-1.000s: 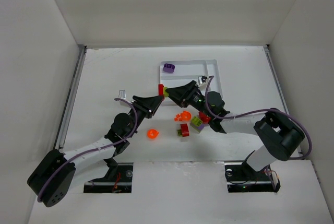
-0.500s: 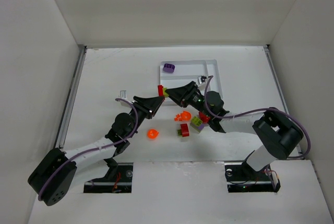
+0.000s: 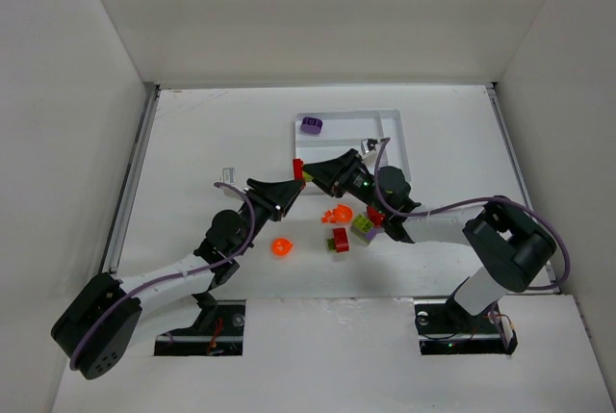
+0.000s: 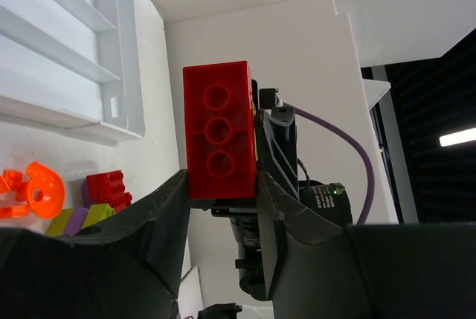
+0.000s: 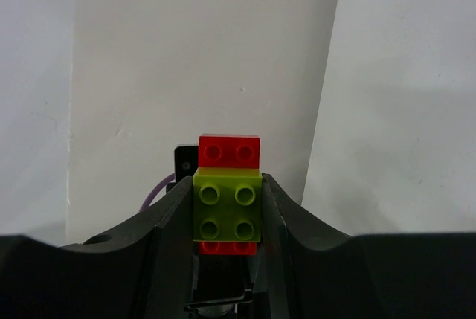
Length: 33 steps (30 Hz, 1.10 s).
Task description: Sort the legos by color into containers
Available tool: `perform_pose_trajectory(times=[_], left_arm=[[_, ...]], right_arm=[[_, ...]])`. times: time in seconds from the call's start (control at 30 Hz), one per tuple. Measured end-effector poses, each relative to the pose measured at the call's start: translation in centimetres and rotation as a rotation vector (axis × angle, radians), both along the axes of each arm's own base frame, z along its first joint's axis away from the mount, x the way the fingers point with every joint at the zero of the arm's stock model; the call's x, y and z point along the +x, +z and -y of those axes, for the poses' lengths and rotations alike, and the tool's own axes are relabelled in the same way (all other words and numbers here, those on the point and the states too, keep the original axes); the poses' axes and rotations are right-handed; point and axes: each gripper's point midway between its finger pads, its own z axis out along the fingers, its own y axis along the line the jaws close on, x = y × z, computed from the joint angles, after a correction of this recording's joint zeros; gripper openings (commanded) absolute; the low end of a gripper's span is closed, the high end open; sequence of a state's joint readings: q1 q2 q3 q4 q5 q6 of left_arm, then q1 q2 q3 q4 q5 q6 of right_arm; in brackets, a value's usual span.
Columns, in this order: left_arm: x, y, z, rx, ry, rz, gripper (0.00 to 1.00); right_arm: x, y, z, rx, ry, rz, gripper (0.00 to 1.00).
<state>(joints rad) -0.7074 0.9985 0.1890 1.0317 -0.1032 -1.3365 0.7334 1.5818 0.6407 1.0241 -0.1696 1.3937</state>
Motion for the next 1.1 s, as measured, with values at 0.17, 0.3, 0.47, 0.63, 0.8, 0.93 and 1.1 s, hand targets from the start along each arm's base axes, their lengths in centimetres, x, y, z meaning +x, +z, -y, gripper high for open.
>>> perform_pose_trajectory(times=[0.17, 0.3, 0.47, 0.63, 0.8, 0.93, 1.1], left_arm=[[-0.1, 0.0, 0.0, -0.002, -0.002, 0.002, 0.14], [-0.3, 0.0, -0.3, -0.004, -0.001, 0.006, 0.14], [-0.8, 0.4, -0.5, -0.001, -0.025, 0.020, 0.14], [0.6, 0.8, -3.2, -0.002, 0.078, 0.037, 0.14], [1.1, 0.1, -4.0, 0.048, 0.109, 0.033, 0.14], [1.4, -1.5, -3.3, 0.139, 0.093, 0.010, 0.15], [1.8, -2.6, -2.1, 0.259, 0.054, 0.002, 0.15]], right_arm=[[0.0, 0.0, 0.0, 0.004, 0.000, -0.004, 0.35], [0.0, -0.1, 0.1, 0.001, 0.003, -0.004, 0.35], [-0.6, 0.2, 0.6, -0.007, 0.030, 0.010, 0.34], [1.6, 0.4, 4.1, -0.067, -0.060, 0.043, 0.35], [2.6, 0.0, 6.0, -0.157, -0.103, 0.067, 0.35], [4.3, -1.9, 6.7, -0.307, -0.126, 0.048, 0.35], [8.2, -4.7, 8.3, -0.584, -0.212, 0.024, 0.35]])
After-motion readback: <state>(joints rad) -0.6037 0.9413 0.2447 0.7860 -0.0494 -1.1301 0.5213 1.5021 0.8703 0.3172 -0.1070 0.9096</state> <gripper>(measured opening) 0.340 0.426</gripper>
